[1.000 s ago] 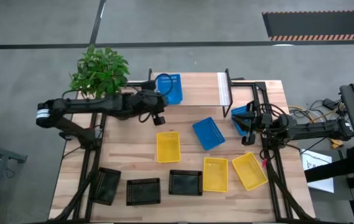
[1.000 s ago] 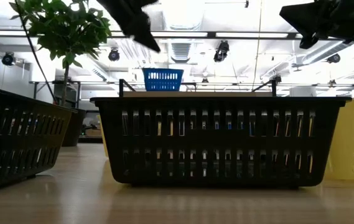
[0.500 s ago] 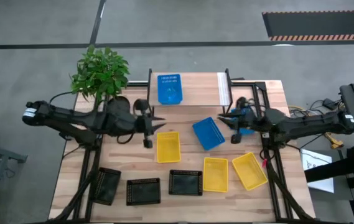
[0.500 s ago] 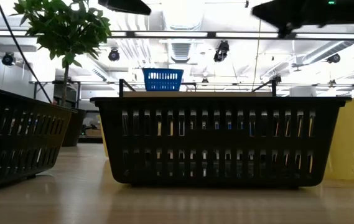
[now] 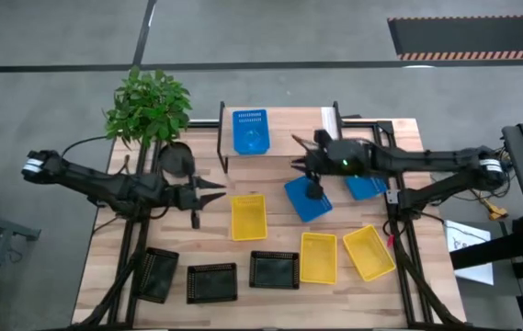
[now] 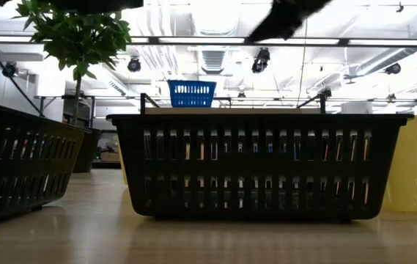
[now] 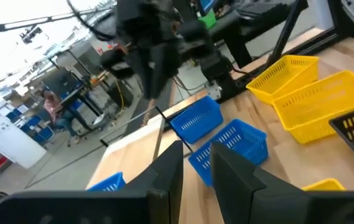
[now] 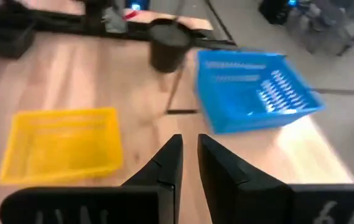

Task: Stack baskets on shelf by color
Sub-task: Put the left blue bin on the shelf, then put the top yellow bin on the shelf

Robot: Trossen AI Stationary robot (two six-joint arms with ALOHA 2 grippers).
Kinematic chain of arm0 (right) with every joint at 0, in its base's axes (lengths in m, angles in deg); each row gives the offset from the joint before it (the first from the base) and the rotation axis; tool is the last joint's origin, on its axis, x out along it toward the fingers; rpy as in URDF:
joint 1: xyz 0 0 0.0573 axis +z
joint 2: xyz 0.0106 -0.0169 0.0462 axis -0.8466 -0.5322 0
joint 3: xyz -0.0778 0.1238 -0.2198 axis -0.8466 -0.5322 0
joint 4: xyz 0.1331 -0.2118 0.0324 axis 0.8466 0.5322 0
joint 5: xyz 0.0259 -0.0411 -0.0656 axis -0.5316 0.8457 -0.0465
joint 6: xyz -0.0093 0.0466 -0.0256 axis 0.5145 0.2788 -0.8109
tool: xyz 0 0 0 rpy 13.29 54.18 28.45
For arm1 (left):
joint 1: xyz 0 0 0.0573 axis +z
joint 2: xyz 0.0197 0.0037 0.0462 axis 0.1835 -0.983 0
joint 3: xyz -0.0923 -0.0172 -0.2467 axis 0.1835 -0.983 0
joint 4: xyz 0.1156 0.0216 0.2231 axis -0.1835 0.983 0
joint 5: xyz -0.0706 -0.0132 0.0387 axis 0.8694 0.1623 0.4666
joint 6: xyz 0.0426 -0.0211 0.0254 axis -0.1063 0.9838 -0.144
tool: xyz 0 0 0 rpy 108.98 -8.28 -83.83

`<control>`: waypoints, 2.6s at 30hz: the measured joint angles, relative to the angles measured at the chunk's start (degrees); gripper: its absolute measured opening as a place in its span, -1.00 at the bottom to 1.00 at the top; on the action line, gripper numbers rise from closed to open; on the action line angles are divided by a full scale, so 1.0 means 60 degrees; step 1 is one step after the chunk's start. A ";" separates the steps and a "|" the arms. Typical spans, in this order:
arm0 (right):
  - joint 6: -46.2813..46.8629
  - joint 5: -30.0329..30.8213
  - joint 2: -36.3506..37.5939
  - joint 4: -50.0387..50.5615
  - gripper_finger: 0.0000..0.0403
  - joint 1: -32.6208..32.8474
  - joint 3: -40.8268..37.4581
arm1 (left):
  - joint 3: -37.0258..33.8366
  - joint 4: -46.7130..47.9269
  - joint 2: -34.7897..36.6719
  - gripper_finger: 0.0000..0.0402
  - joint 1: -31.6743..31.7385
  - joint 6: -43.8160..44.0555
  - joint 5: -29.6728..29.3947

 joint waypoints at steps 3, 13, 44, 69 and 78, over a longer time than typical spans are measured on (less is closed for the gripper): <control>-0.0008 0.0007 -0.0899 0.1187 -0.79 -0.0521 0.1111 | -0.0347 0.0020 0.0474 -0.68 -0.0004 0.0024 0.0003; -0.0711 -0.0042 -0.3562 0.2537 -0.79 -0.2255 0.3543 | -0.0954 -0.0314 0.1276 -0.68 -0.0004 0.0015 -0.0029; -0.0598 -0.2226 -0.6016 0.1962 -0.79 -0.2767 0.5551 | -0.1052 -0.0423 0.1841 -0.68 -0.0007 -0.0322 -0.0036; -0.1274 -0.0887 -0.6106 0.1071 -0.79 -0.2789 0.5598 | -0.1071 -0.0482 0.1840 -0.68 -0.0007 -0.0495 -0.0033; -0.0877 -0.0843 -0.5535 0.2215 -0.79 -0.2515 0.5683 | -0.1071 -0.0485 0.1815 -0.68 -0.0007 -0.0492 -0.0033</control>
